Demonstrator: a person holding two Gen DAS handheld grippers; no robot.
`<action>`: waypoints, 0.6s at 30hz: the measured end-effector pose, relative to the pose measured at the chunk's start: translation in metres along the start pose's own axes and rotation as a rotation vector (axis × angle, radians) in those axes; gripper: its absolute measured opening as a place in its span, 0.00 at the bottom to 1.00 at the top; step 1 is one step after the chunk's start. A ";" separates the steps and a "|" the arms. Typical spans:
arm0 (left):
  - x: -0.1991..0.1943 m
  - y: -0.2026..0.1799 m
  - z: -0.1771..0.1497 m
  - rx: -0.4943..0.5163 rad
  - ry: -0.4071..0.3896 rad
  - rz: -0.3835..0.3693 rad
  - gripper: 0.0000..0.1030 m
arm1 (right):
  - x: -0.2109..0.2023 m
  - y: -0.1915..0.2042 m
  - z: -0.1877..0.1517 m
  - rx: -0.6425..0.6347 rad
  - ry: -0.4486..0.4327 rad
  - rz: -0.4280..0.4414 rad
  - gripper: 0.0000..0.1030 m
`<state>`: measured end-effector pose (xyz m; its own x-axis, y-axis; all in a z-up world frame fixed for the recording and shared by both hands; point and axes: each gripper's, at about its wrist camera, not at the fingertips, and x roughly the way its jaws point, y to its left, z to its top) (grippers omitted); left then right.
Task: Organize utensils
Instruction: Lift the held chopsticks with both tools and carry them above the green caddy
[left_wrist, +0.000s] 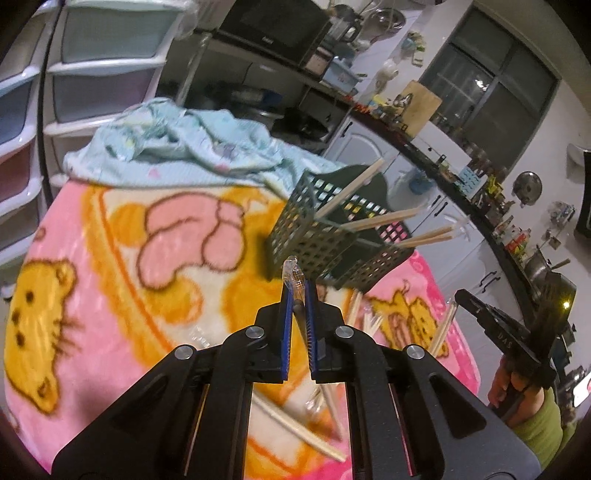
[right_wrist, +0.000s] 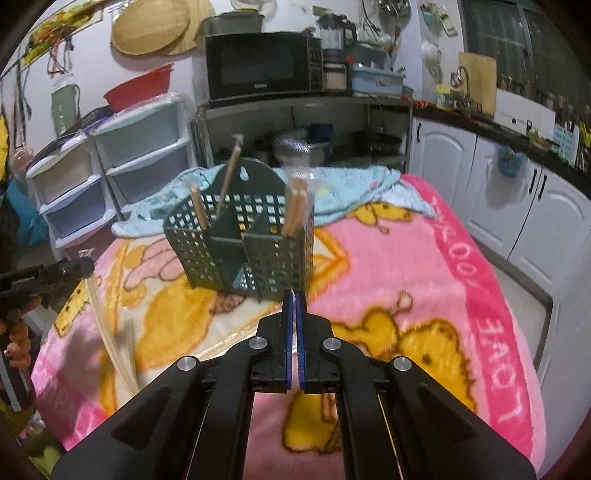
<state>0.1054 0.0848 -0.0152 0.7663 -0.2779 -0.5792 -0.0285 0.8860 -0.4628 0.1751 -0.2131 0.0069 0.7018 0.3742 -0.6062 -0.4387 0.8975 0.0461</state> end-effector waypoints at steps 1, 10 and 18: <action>-0.002 -0.003 0.002 0.005 -0.007 -0.005 0.04 | -0.002 0.001 0.001 -0.005 -0.006 0.002 0.02; -0.010 -0.025 0.012 0.055 -0.045 -0.030 0.03 | -0.022 0.007 0.012 -0.024 -0.062 0.019 0.02; -0.017 -0.041 0.021 0.080 -0.074 -0.055 0.03 | -0.039 0.011 0.022 -0.040 -0.112 0.024 0.02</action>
<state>0.1072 0.0609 0.0272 0.8106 -0.3018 -0.5019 0.0644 0.8977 -0.4359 0.1545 -0.2126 0.0484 0.7482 0.4207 -0.5131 -0.4761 0.8790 0.0265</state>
